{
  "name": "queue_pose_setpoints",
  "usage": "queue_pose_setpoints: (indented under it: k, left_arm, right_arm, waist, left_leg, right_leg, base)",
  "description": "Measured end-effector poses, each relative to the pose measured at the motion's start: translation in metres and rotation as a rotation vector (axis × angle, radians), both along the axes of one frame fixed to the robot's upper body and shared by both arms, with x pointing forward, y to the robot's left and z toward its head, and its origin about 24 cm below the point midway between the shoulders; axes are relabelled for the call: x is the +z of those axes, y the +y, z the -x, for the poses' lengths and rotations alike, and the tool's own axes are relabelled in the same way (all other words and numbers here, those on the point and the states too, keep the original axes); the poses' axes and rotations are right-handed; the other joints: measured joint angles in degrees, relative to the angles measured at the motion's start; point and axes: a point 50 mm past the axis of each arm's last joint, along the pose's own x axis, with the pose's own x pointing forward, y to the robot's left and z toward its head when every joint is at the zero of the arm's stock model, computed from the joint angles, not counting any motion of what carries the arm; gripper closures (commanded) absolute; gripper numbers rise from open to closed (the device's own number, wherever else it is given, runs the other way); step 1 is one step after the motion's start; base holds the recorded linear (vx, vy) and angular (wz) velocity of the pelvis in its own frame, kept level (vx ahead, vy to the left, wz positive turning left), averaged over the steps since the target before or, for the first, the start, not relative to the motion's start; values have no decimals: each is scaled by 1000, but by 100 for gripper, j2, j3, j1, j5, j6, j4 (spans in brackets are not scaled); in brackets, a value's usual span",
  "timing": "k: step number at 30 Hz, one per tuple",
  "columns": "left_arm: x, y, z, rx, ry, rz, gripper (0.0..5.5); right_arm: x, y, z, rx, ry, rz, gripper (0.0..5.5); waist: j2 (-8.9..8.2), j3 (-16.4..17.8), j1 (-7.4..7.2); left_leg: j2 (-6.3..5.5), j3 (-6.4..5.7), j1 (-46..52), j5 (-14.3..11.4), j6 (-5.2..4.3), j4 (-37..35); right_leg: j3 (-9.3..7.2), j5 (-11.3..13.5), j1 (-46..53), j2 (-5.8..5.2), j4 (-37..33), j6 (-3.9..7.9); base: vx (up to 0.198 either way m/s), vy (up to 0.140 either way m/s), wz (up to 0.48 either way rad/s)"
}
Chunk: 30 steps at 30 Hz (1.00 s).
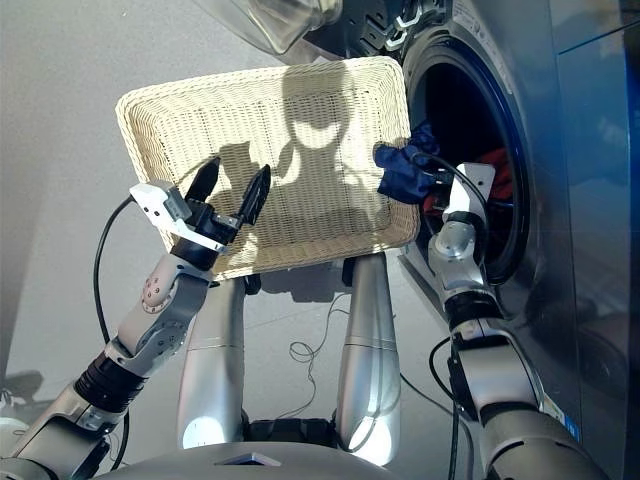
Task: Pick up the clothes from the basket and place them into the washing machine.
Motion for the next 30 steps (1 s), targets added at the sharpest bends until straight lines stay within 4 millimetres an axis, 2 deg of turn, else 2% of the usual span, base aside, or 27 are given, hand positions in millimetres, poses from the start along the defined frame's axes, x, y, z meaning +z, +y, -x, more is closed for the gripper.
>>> queue_pose_setpoints:
  k: [3, 7, 17, 23, 26, 28, 30]
  left_arm:
    - [-1, -3, 1, -10, 6, -7, 0]
    - [0, -8, 1, -34, 0, -20, 0]
    - [4, -8, -1, -29, -16, -23, 0]
    - [5, -4, -1, -23, -22, -45, 0]
    - [6, -4, 0, -26, -26, -43, 0]
    - [7, -6, 1, -30, -27, -40, 0]
    - [7, -6, 1, -30, -28, -40, 0]
  right_arm:
    - [4, -20, 1, -89, 37, -6, 0]
    - [11, -32, 1, -131, 65, -1, 0]
    - [19, -24, -11, 28, 171, 113, 0]
    - [44, -22, -21, 38, 123, 118, 0]
    - [54, -27, -21, -11, 68, 55, 0]
    - [58, -34, -17, -82, -13, -73, 0]
    - [59, -34, -17, -80, -46, -101, 0]
  waist:
    - [4, -1, 92]
    - [8, -1, 213]
    - [11, 0, 227]
    - [26, 2, 235]
    - [35, 2, 263]
    - [50, 4, 312]
    - [50, 4, 348]
  left_leg:
    - [-7, -4, -6, 2, -2, -1]
    - [-20, -10, -35, 3, -3, -2]
    - [-35, -31, -195, 27, -39, 0]
    - [-34, -53, -421, 28, -55, 88]
    - [-40, -65, -520, 28, -62, 147]
    - [-44, -78, -565, 16, -71, 211]
    - [-44, -91, -577, 11, -64, 217]
  right_leg:
    - [-4, -2, -2, -9, 6, -2]
    - [-10, 5, -21, -23, 6, -12]
    - [-40, 11, -173, -41, 56, -24]
    - [-40, -16, -413, -40, 149, -57]
    - [-39, -31, -520, -45, 234, -69]
    - [-41, -62, -563, -47, 309, -81]
    - [-43, -72, -582, -49, 322, -87]
  base:
    - [0, 0, 0]
    - [0, 0, 0]
    - [0, 0, 0]
    - [0, 0, 0]
    - [0, 0, 0]
    - [0, 0, 0]
    - [0, 0, 0]
